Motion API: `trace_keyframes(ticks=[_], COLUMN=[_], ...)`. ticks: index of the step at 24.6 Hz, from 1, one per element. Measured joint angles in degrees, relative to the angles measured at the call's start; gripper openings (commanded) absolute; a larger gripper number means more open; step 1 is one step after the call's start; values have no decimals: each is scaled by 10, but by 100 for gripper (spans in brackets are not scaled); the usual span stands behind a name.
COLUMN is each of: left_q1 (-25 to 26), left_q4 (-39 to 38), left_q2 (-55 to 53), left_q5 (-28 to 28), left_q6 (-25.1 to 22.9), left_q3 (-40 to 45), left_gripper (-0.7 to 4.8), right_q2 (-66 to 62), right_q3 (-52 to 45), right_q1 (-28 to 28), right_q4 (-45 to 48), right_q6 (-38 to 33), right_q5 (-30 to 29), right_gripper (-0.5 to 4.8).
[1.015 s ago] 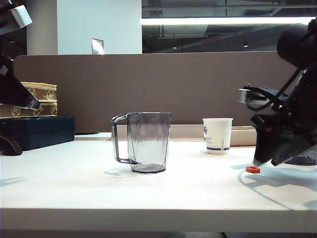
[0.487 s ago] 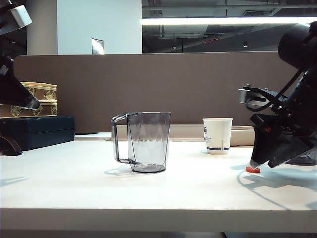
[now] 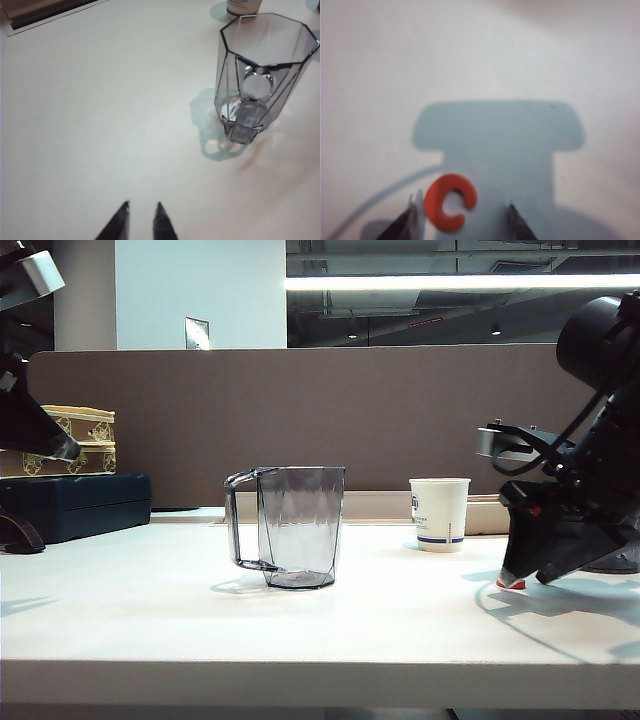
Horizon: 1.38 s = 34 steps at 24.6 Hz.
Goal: Pick up the letter "c" and put it in the paper cup.
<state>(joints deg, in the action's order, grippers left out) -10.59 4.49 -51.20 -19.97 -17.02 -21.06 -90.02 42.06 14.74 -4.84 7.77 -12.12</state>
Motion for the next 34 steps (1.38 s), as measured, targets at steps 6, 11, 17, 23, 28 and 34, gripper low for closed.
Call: trace_keyframes(ticks=[6, 11, 17, 23, 28, 34], left_q1=[0, 0, 0, 0, 0, 0], left_q4=[0, 0, 0, 0, 0, 0], left_q2=[0, 0, 0, 0, 0, 0], left_q5=[0, 0, 0, 0, 0, 0], left_q6=[0, 0, 0, 0, 0, 0], left_q3=[0, 0, 0, 0, 0, 0], left_gripper=[62, 62, 62, 62, 62, 62], right_q2=[-6, -6, -7, -20, -25, -25], right_q3=[1, 1, 1, 2, 3, 3], right_q1=[5, 6, 6, 6, 6, 6], right_q4=[12, 13, 17, 43, 50, 50], right_q6=[0, 0, 0, 0, 0, 0], right_q5=[1, 3, 4, 8, 15, 16], right_gripper=[233, 230, 230, 229, 168, 144])
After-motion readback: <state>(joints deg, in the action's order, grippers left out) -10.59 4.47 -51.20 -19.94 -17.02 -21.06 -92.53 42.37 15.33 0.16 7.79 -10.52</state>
